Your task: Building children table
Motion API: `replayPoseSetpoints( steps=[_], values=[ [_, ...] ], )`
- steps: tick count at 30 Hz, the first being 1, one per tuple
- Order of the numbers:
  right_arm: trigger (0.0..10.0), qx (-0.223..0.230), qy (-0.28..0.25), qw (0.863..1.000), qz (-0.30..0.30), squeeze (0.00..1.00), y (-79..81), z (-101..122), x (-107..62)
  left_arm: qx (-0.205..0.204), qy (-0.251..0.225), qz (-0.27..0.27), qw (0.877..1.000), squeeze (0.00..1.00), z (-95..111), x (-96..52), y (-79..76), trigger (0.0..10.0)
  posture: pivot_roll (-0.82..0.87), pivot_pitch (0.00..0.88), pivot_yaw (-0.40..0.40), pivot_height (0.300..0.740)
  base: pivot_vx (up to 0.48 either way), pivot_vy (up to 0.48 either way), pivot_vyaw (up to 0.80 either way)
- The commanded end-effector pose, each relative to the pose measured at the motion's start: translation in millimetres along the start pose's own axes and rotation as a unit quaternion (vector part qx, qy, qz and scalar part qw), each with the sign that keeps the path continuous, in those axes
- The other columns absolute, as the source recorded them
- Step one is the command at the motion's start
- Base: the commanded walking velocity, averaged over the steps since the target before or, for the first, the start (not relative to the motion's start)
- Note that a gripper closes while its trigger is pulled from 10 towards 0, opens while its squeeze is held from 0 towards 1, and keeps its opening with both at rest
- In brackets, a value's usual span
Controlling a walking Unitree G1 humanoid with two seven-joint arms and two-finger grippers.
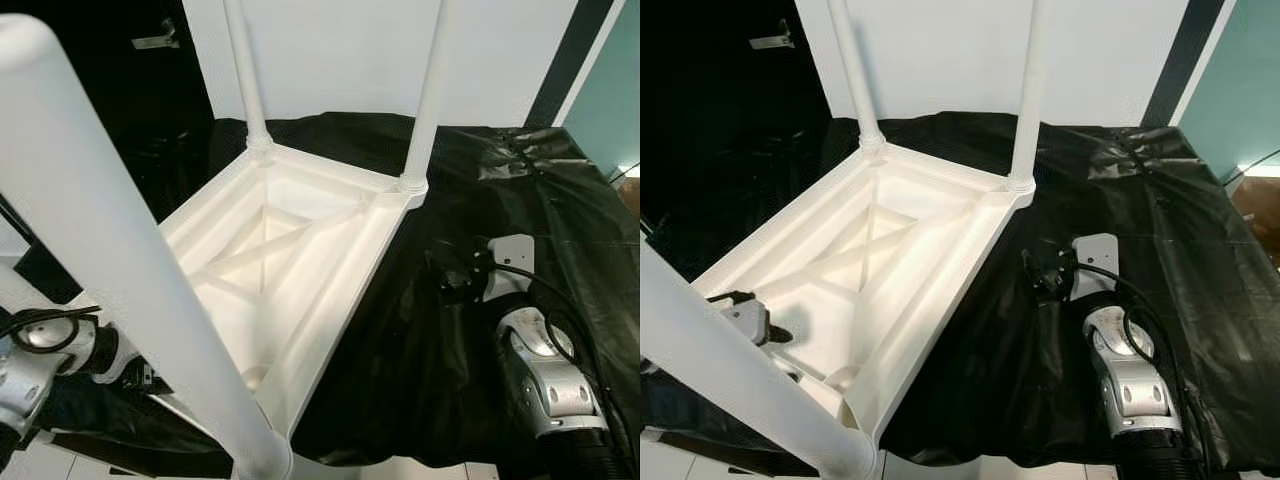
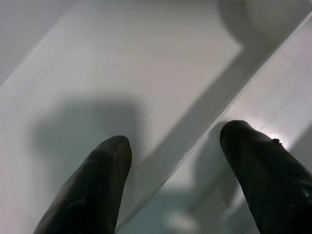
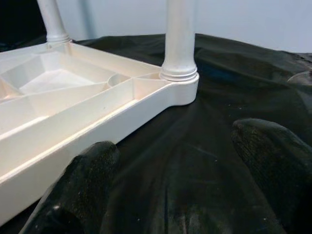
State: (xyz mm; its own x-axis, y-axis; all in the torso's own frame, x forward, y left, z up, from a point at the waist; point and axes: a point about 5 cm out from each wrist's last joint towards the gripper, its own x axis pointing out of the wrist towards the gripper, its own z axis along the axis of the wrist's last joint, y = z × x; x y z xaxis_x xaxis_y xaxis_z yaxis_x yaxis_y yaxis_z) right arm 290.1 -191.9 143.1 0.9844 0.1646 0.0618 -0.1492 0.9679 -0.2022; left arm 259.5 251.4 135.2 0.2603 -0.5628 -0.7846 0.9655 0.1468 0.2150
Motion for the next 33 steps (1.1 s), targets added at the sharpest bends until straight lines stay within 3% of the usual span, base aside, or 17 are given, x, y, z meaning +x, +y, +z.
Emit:
replayPoseSetpoints(
  steps=[1, 2, 3, 8, 15, 16, 20, 27, 30, 31, 33],
  values=[
    [10.0, -0.003, 0.004, 1.0, -0.006, 0.0, -2.4, 0.0, -2.0, 0.0, 0.024, 0.021, 0.999, 0.0, -5.0, 3.4, 1.9, 5.3, -0.02, 0.05, 0.047, 0.74, 0.0, 0.0, 0.0],
    [10.0, -0.003, 0.004, 1.0, -0.006, 0.0, -2.4, 0.0, -2.0, 0.0, 0.024, 0.021, 0.999, 0.0, -5.0, 3.4, 1.9, 5.3, -0.02, 0.05, 0.047, 0.74, 0.0, 0.0, 0.0],
    [10.0, -0.003, 0.004, 1.0, -0.009, 0.0, -2.3, -0.4, -2.7, -0.002, 0.033, 0.02, 0.999, 0.0, -6.6, 4.6, 2.1, 0.0, -0.02, 0.051, 0.052, 0.74, 0.0, 0.0, 0.0],
    [10.0, -0.002, 0.005, 1.0, -0.015, 0.0, -1.2, -0.5, -3.8, -0.023, 0.036, 0.032, 0.999, 0.0, -6.8, 7.6, 6.8, 0.0, -0.02, 0.053, 0.06, 0.74, 0.0, 0.0, 0.0],
    [10.0, -0.003, 0.004, 1.0, -0.02, 0.0, -0.9, 0.9, -4.5, -0.079, -0.01, 0.054, 0.995, 0.0, 7.9, 16.4, 10.9, 0.0, -0.01, 0.058, 0.063, 0.74, 0.0, 0.0, 0.0],
    [10.0, 0.001, 0.0, 1.0, -0.026, 0.0, -1.8, 2.3, -4.0, -0.106, -0.013, 0.08, 0.991, 0.0, 10.2, 22.2, 13.3, 0.0, -0.01, 0.059, 0.062, 0.74, 0.0, 0.0, 0.0],
    [10.0, 0.005, -0.002, 1.0, -0.029, 0.0, -0.6, 4.2, -2.5, -0.142, -0.02, 0.116, 0.983, 0.0, 15.7, 31.7, 15.3, 0.0, -0.01, 0.059, 0.061, 0.74, 0.0, 0.0, 0.0],
    [10.0, 0.007, -0.006, 1.0, -0.029, 0.0, 1.3, 6.0, -1.7, -0.167, -0.038, 0.163, 0.972, 0.0, 32.9, 48.5, 10.6, 0.0, -0.01, 0.059, 0.063, 0.74, 0.0, 0.0, 0.0],
    [10.0, 0.011, -0.009, 0.999, -0.037, 0.0, -0.1, 7.4, -0.7, -0.222, -0.04, 0.239, 0.944, 0.0, 38.6, 58.4, 16.9, 0.0, -0.01, 0.059, 0.064, 0.74, 0.0, 0.0, 0.0],
    [10.0, 0.011, -0.009, 0.999, -0.037, 0.0, -0.1, 7.4, -0.7, -0.222, -0.04, 0.239, 0.944, 0.0, 38.6, 58.4, 16.9, 0.0, -0.01, 0.059, 0.064, 0.74, 0.0, 0.0, 0.0],
    [10.0, 0.012, -0.01, 0.999, -0.041, 0.0, -1.3, 7.1, -1.6, -0.248, -0.049, 0.266, 0.93, 0.0, 44.9, 63.0, 19.4, 0.0, -0.02, 0.055, 0.067, 0.74, 0.0, 0.0, 0.0]
  ],
)
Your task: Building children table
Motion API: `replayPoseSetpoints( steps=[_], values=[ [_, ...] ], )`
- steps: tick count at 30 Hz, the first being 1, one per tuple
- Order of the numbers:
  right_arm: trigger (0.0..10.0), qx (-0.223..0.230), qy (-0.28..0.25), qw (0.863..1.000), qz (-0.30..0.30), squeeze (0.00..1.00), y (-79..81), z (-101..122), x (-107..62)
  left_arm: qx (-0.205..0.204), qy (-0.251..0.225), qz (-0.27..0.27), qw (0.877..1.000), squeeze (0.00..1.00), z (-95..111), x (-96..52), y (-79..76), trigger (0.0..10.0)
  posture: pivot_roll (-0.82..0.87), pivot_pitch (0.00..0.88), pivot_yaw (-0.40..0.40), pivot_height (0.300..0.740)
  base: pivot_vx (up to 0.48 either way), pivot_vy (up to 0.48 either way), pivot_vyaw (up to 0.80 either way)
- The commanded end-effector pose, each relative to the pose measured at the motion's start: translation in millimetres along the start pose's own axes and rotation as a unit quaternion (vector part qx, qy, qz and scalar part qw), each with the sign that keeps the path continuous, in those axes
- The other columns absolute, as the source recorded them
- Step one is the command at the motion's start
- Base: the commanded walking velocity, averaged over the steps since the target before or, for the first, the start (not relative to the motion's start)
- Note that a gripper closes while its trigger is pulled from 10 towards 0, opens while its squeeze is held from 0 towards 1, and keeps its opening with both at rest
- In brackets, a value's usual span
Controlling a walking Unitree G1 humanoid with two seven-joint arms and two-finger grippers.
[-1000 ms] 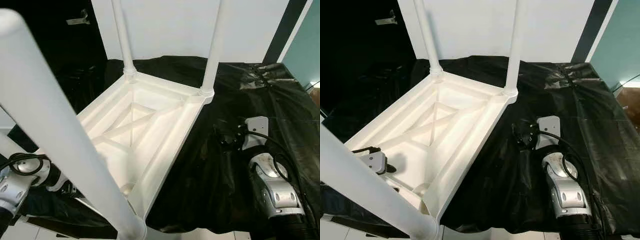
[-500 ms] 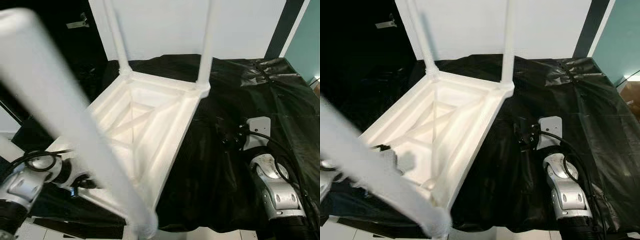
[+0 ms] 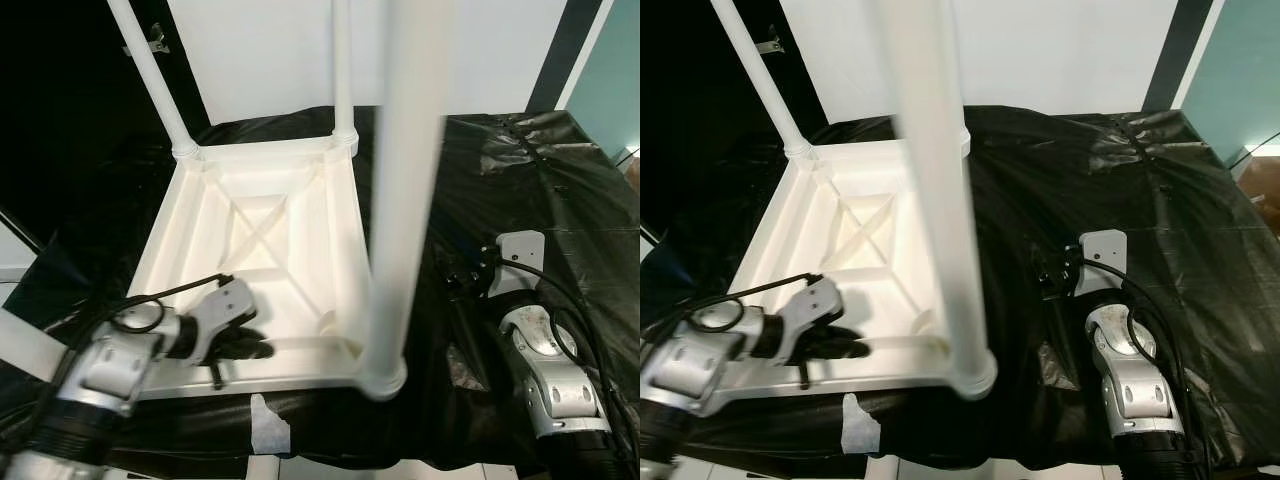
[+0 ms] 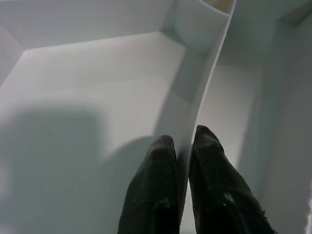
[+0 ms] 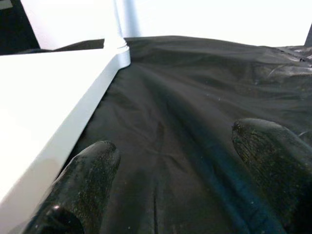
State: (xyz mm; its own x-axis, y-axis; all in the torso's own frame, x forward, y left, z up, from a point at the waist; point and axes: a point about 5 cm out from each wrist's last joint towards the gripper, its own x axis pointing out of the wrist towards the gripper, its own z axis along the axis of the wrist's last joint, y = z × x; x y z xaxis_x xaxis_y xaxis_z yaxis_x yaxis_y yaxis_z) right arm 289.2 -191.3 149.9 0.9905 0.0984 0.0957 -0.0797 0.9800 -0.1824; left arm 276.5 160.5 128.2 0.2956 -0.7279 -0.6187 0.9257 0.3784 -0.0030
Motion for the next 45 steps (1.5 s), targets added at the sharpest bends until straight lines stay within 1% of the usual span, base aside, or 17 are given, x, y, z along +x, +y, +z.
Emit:
replayPoseSetpoints(
  steps=[1, 5, 7, 8, 9, 10, 11, 14, 16, 17, 19, 20, 23, 25, 30, 34, 45],
  values=[
    [10.0, 0.004, 0.002, 1.0, -0.01, 0.0, -2.0, -0.5, -2.2, -0.07, 0.009, 0.285, 0.956, 0.0, -12.7, 1.6, 22.6, 0.0, -0.02, 0.054, 0.07, 0.74, 0.0, 0.0, 0.0],
    [10.0, 0.006, 0.005, 1.0, -0.022, 0.0, -6.0, -2.7, -4.7, -0.074, -0.011, 0.285, 0.956, 0.0, -2.6, 12.5, 15.6, 0.0, -0.03, 0.05, 0.069, 0.74, 0.0, 0.0, 0.0],
    [10.0, 0.011, 0.008, 0.999, -0.041, 0.0, -11.3, -5.4, -7.8, -0.054, -0.016, 0.278, 0.959, 0.0, 3.4, 23.2, 10.2, 4.4, -0.03, 0.046, 0.068, 0.74, 0.0, 0.0, 0.0],
    [10.0, 0.011, 0.008, 0.999, -0.041, 0.0, -11.3, -5.4, -7.8, -0.054, -0.016, 0.278, 0.959, 0.0, 3.4, 23.2, 10.2, 4.4, -0.03, 0.046, 0.068, 0.74, 0.0, 0.0, 0.0],
    [10.0, 0.014, 0.008, 0.999, -0.048, 0.0, -13.0, -6.0, -8.8, -0.041, -0.016, 0.273, 0.961, 0.0, 5.0, 25.8, 9.0, 7.1, -0.03, 0.045, 0.068, 0.74, 0.0, 0.0, 0.0],
    [10.0, 0.017, 0.008, 0.999, -0.051, 0.0, -13.8, -6.3, -9.4, -0.033, -0.016, 0.268, 0.963, 0.0, 5.7, 26.9, 8.4, 7.1, -0.03, 0.045, 0.068, 0.74, 0.0, 0.0, 0.0],
    [10.0, 0.019, 0.004, 0.998, -0.054, 0.0, -14.6, -5.7, -11.0, -0.038, -0.024, 0.254, 0.966, 1.0, 8.0, 26.3, 7.6, 10.0, -0.04, 0.046, 0.07, 0.74, 0.0, 0.0, 0.0],
    [10.0, 0.023, 0.002, 0.998, -0.053, 0.0, -15.0, -5.5, -12.7, -0.031, -0.037, 0.246, 0.968, 1.0, 11.7, 23.8, 7.6, 10.0, -0.04, 0.047, 0.073, 0.74, 0.0, 0.0, 0.0],
    [10.0, 0.033, -0.009, 0.998, -0.055, 0.0, -17.2, -4.0, -18.6, -0.017, -0.071, 0.232, 0.97, 1.0, 22.1, 15.4, 7.7, 10.0, -0.04, 0.046, 0.072, 0.74, 0.0, 0.0, 0.0],
    [10.0, 0.043, -0.016, 0.998, -0.053, 0.0, -18.6, -2.9, -23.8, -0.018, -0.096, 0.21, 0.973, 0.31, 27.4, 9.4, 5.3, 10.0, -0.04, 0.044, 0.071, 0.74, 0.0, 0.0, 0.0],
    [10.0, 0.049, -0.021, 0.997, -0.052, 0.0, -19.4, -2.1, -27.2, -0.021, -0.112, 0.194, 0.974, 0.31, 30.3, 5.6, 3.4, 10.0, -0.04, 0.044, 0.071, 0.74, 0.0, 0.0, 0.0],
    [10.0, 0.053, -0.026, 0.997, -0.045, 0.0, -18.9, -1.3, -32.2, -0.017, -0.134, 0.174, 0.975, 0.0, 33.9, 0.4, -0.1, 10.0, -0.04, 0.044, 0.071, 0.74, 0.0, 0.0, 0.0],
    [10.0, 0.048, -0.018, 0.998, -0.04, 0.0, -18.9, -3.8, -41.7, 0.011, -0.165, 0.134, 0.977, 0.0, 39.8, -9.0, -10.1, 10.0, -0.05, 0.047, 0.071, 0.74, 0.0, 0.0, 0.0],
    [10.0, 0.048, -0.018, 0.998, -0.04, 0.0, -18.9, -3.8, -41.7, 0.011, -0.165, 0.134, 0.977, 0.0, 39.8, -9.0, -10.1, 10.0, -0.05, 0.047, 0.071, 0.74, 0.0, 0.0, 0.0],
    [10.0, 0.051, -0.014, 0.998, -0.027, 0.0, -19.1, -4.4, -54.2, 0.029, -0.203, 0.041, 0.978, 0.0, 46.5, -18.8, -34.0, 10.0, -0.05, 0.056, 0.071, 0.74, 0.0, 0.0, 0.0],
    [10.0, 0.053, -0.016, 0.998, 0.007, 0.0, -16.7, -2.0, -61.8, 0.041, -0.191, -0.018, 0.981, 0.0, 40.5, -19.2, -50.4, 10.0, -0.06, 0.062, 0.07, 0.74, 0.0, 0.0, 0.0],
    [10.0, 0.044, 0.004, 0.996, 0.072, 0.0, -16.0, 0.3, -86.5, 0.058, -0.142, -0.053, 0.987, 0.0, 25.5, -17.3, -67.8, 10.0, -0.06, 0.072, 0.052, 0.74, 0.0, 0.0, 0.0]
  ],
)
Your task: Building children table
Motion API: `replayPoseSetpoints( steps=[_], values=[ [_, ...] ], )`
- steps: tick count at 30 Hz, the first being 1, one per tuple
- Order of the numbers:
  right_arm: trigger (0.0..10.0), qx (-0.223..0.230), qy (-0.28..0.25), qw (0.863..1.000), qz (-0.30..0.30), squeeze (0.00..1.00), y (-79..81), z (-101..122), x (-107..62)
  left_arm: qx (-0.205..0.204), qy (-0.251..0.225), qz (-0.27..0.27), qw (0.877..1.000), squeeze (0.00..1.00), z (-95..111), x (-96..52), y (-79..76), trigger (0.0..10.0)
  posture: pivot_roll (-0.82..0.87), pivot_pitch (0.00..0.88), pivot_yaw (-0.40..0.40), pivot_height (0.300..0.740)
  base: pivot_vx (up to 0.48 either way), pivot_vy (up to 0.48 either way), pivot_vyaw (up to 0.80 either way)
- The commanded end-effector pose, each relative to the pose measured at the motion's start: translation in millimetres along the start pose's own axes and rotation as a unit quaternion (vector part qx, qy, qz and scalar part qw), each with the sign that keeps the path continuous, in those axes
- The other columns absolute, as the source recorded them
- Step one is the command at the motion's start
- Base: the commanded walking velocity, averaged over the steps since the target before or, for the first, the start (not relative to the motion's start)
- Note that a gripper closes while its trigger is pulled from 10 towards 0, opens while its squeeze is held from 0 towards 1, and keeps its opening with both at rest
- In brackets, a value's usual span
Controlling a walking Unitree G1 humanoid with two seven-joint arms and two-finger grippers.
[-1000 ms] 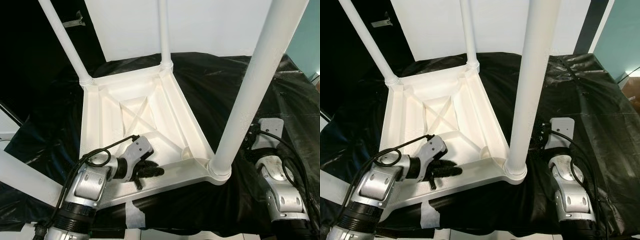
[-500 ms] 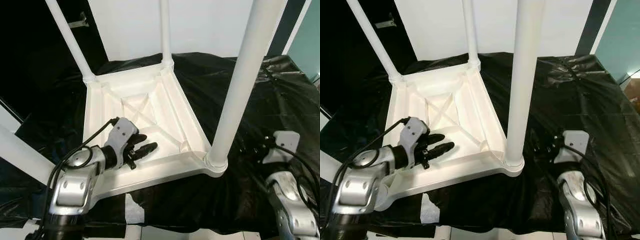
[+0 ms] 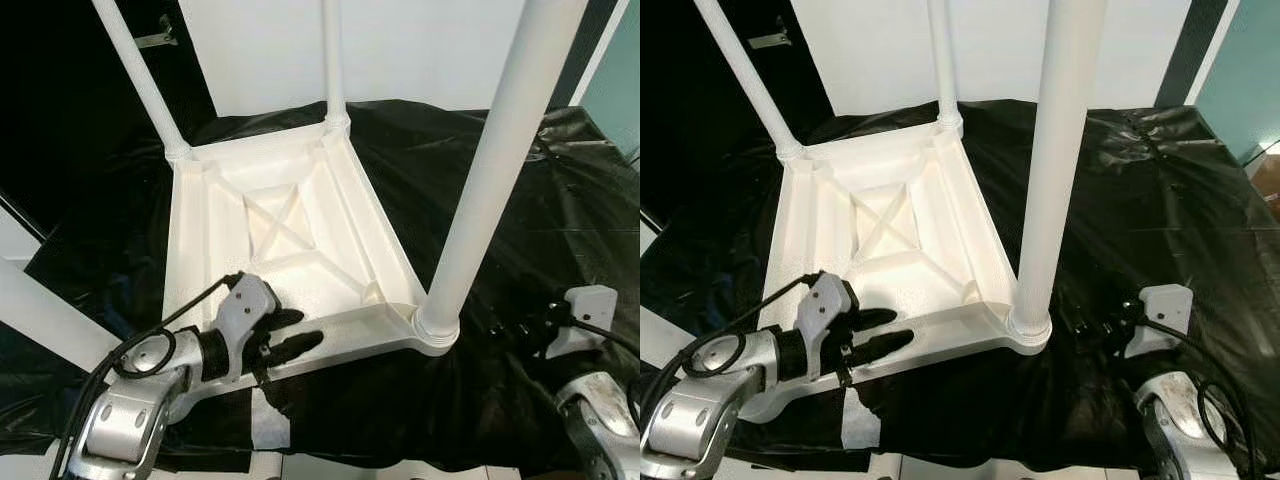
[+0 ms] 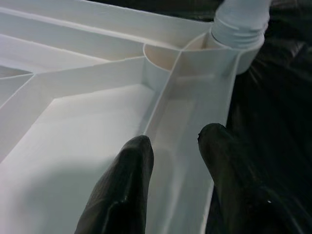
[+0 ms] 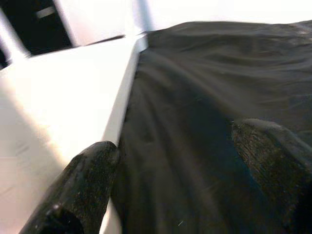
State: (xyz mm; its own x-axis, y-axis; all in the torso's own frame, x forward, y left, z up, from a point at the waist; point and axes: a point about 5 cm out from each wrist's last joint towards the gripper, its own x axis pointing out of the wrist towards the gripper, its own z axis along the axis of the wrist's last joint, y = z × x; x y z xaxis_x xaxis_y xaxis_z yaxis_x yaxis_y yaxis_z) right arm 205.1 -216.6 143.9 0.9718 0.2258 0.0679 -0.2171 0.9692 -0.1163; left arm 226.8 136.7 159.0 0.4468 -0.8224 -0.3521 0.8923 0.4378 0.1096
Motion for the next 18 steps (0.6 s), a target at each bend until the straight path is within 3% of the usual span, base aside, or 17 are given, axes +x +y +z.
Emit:
replayPoseSetpoints(
  steps=[1, 10, 18],
  values=[
    [10.0, -0.003, 0.012, 0.999, 0.031, 0.0, 3.3, 1.3, -7.7, 0.019, 0.02, -0.111, 0.993, 0.0, -3.1, -3.2, -14.5, 10.0, -0.06, 0.076, 0.051, 0.74, 0.0, 0.0, 0.0],
    [10.0, -0.018, 0.052, 0.992, 0.109, 0.0, 3.1, 1.3, -19.3, 0.051, 0.065, -0.082, 0.993, 0.0, -17.7, 6.5, -16.5, 10.0, -0.07, 0.072, 0.042, 0.74, 0.0, 0.0, 0.0],
    [10.0, -0.018, 0.058, 0.984, 0.169, 0.0, 11.1, 3.1, -10.2, 0.082, 0.084, -0.042, 0.992, 0.0, -19.8, 17.6, -5.7, 10.0, -0.07, 0.072, 0.048, 0.74, 0.0, 0.0, 0.0]
  ],
)
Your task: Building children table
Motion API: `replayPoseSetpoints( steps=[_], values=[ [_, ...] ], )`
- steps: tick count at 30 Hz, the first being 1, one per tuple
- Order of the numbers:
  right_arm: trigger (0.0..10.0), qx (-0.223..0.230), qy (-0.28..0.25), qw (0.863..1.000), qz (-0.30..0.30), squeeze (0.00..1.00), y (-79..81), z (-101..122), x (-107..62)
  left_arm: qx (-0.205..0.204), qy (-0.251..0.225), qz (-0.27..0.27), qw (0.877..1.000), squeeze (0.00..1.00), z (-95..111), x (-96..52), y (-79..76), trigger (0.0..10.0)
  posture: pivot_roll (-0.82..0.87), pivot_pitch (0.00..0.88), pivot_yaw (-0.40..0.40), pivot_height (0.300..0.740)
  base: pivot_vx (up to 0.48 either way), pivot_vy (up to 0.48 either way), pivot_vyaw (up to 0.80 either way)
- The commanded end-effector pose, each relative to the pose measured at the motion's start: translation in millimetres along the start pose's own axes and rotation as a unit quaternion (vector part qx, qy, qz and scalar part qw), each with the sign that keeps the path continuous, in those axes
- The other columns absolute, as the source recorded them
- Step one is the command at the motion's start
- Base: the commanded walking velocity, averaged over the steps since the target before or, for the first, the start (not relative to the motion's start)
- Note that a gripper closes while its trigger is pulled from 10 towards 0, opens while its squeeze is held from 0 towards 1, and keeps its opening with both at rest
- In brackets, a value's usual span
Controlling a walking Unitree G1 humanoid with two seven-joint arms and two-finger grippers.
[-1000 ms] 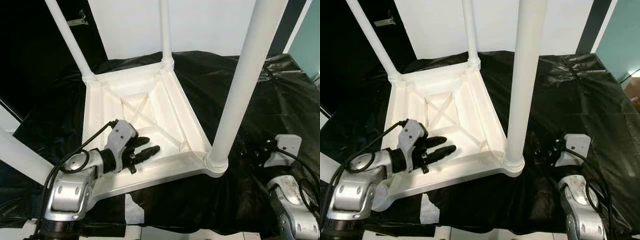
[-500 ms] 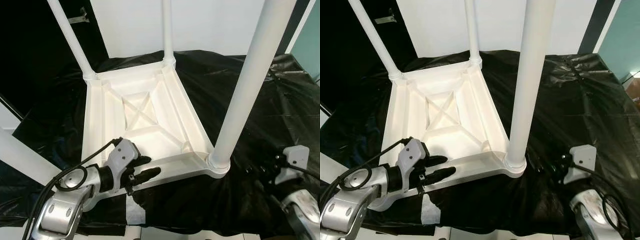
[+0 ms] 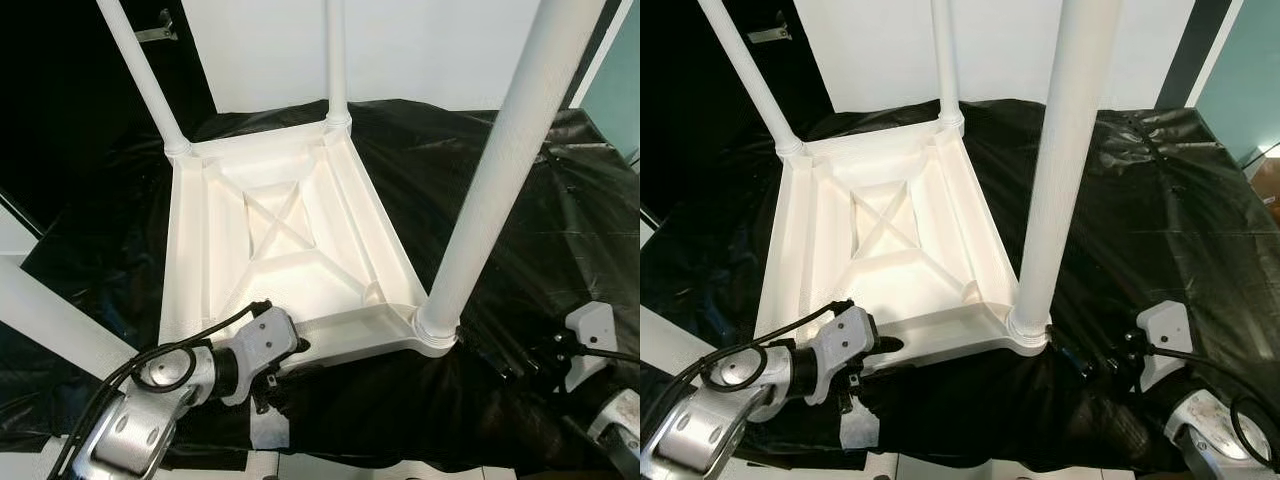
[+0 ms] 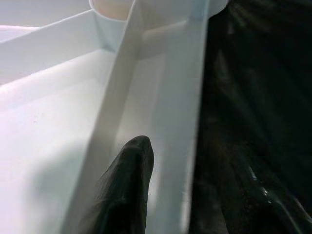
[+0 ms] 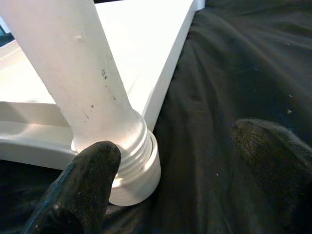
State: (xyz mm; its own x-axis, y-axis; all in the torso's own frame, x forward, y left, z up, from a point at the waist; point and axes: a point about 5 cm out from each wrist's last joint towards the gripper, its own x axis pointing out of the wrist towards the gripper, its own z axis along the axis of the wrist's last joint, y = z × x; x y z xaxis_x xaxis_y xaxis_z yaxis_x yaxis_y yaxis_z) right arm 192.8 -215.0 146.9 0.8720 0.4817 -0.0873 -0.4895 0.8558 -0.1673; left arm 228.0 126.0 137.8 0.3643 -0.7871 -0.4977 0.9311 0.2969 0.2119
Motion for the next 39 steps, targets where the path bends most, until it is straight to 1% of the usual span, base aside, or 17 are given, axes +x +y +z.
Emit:
replayPoseSetpoints(
  steps=[1, 2, 7, 11, 14, 16, 17, 22, 28, 29, 31, 32, 34, 35, 36, 37, 39],
  values=[
    [10.0, 0.007, -0.005, 1.0, 0.03, 0.0, 7.0, 0.5, 8.5, 0.007, 0.014, 0.013, 1.0, 0.0, -5.1, 4.4, 3.5, 10.0, -0.07, 0.071, 0.05, 0.74, 0.0, 0.0, 0.0],
    [10.0, 0.007, -0.005, 1.0, 0.03, 0.0, 7.0, 0.5, 8.5, 0.007, 0.014, 0.013, 1.0, 0.0, -5.1, 4.4, 3.5, 10.0, -0.07, 0.071, 0.05, 0.74, 0.0, 0.0, 0.0],
    [10.0, -0.004, -0.021, 0.997, 0.073, 0.0, 8.2, 4.4, 32.9, 0.029, 0.041, 0.049, 0.998, 0.0, -13.7, 13.3, 17.9, 10.0, -0.07, 0.063, 0.054, 0.74, 0.0, 0.0, 0.0],
    [10.0, -0.009, -0.025, 0.996, 0.086, 0.0, 8.8, 4.9, 39.7, 0.03, 0.041, 0.051, 0.997, 0.0, -13.9, 13.5, 20.6, 10.0, -0.06, 0.061, 0.055, 0.74, 0.0, 0.0, 0.0],
    [10.0, -0.024, -0.03, 0.991, 0.131, 0.0, 10.1, 6.2, 61.1, 0.046, 0.041, 0.072, 0.996, 0.0, -11.9, 15.7, 35.3, 10.0, -0.05, 0.052, 0.045, 0.74, 0.0, 0.0, 0.0],
    [10.0, -0.025, -0.029, 0.989, 0.143, 0.0, 10.9, 6.6, 66.4, 0.049, 0.042, 0.079, 0.995, 0.0, -11.4, 17.0, 39.5, 10.0, -0.05, 0.049, 0.044, 0.74, 0.0, 0.0, 0.0],
    [10.0, -0.024, -0.03, 0.983, 0.178, 0.0, 15.8, 8.8, 73.5, 0.059, 0.042, 0.088, 0.994, 0.0, -10.8, 19.9, 45.2, 10.0, -0.04, 0.045, 0.04, 0.74, 0.0, 0.0, 0.0],
    [10.0, -0.029, -0.027, 0.973, 0.226, 0.0, 21.6, 11.9, 78.1, 0.061, 0.041, 0.098, 0.992, 0.0, -10.2, 23.4, 51.8, 10.0, -0.04, 0.037, 0.029, 0.74, 0.0, 0.0, 0.0],
    [10.0, -0.047, -0.02, 0.968, 0.245, 0.0, 17.7, 11.1, 81.6, 0.068, 0.045, 0.102, 0.991, 0.0, -12.5, 27.6, 53.5, 9.9, -0.04, 0.029, 0.026, 0.74, 0.0, 0.0, 0.0],
    [10.0, -0.049, -0.018, 0.968, 0.246, 0.0, 15.7, 10.9, 81.3, 0.069, 0.046, 0.101, 0.991, 0.0, -12.9, 28.0, 53.4, 9.2, -0.04, 0.029, 0.026, 0.74, 0.0, 0.0, 0.0],
    [10.0, -0.052, -0.02, 0.969, 0.241, 0.0, 11.0, 11.8, 80.6, 0.071, 0.045, 0.099, 0.992, 0.0, -13.0, 28.5, 53.8, 9.1, -0.04, 0.028, 0.023, 0.74, 0.0, 0.0, 0.0],
    [10.0, -0.051, -0.02, 0.969, 0.241, 0.0, 10.1, 12.1, 80.4, 0.07, 0.044, 0.096, 0.992, 0.0, -13.3, 28.2, 53.4, 7.4, -0.04, 0.028, 0.024, 0.74, 0.0, 0.0, 0.0],
    [10.0, -0.051, -0.021, 0.969, 0.243, 0.0, 9.7, 12.3, 80.5, 0.071, 0.044, 0.095, 0.992, 0.0, -13.4, 28.1, 53.2, 7.4, -0.04, 0.027, 0.026, 0.74, 0.0, 0.0, 0.0],
    [10.0, -0.052, -0.021, 0.968, 0.246, 0.0, 10.2, 12.6, 81.2, 0.069, 0.042, 0.096, 0.992, 0.0, -13.5, 27.9, 53.3, 8.2, -0.04, 0.024, 0.031, 0.74, 0.0, 0.0, 0.0],
    [10.0, -0.052, -0.021, 0.968, 0.246, 0.0, 10.2, 12.6, 81.2, 0.069, 0.042, 0.096, 0.992, 0.0, -13.5, 27.9, 53.3, 8.2, -0.04, 0.024, 0.031, 0.74, 0.0, 0.0, 0.0],
    [10.0, -0.054, -0.025, 0.966, 0.253, 0.0, 12.4, 14.3, 86.0, 0.06, 0.021, 0.09, 0.994, 0.0, -8.8, 28.5, 50.3, 10.0, -0.04, 0.019, 0.035, 0.74, 0.0, 0.0, 0.0],
    [10.0, -0.057, -0.032, 0.965, 0.256, 0.0, 15.5, 16.2, 93.4, 0.032, -0.003, 0.083, 0.996, 0.0, -4.5, 29.1, 46.6, 10.0, -0.05, 0.011, 0.043, 0.74, 0.0, 0.0, 0.0]
  ],
)
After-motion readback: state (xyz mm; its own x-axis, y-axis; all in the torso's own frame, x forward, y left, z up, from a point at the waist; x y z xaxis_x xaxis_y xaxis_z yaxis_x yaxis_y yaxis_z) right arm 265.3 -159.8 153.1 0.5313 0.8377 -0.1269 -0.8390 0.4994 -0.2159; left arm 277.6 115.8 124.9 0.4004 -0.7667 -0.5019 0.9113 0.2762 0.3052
